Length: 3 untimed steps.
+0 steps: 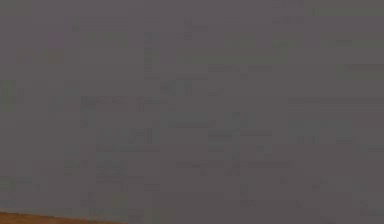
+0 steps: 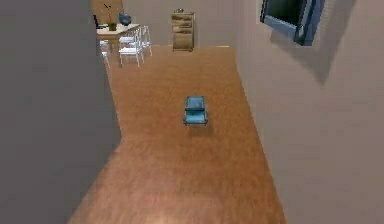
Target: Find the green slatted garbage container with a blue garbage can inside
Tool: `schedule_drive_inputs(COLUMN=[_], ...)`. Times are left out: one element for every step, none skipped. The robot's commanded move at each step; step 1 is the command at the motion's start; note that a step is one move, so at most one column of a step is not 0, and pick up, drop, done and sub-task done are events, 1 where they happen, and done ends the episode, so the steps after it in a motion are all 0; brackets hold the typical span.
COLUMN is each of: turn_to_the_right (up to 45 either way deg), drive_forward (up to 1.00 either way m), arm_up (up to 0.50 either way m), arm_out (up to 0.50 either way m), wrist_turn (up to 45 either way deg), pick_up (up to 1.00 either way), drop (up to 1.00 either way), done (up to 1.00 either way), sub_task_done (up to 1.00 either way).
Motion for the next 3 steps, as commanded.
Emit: schedule_drive_inputs(turn_to_the_right=[-45.0,-45.0,-12.0], drive_forward=[0.00,0.00,0.00], arm_up=[0.00,0.00,0.00], arm_out=[0.00,0.00,0.00], wrist_turn=[0.0,0.0,0.0], pick_up=[0.00,0.00,0.00], drop=[0.00,0.00,0.00], done=[0.00,0.00,0.00], sub_task_done=[0.00,0.00,0.00])
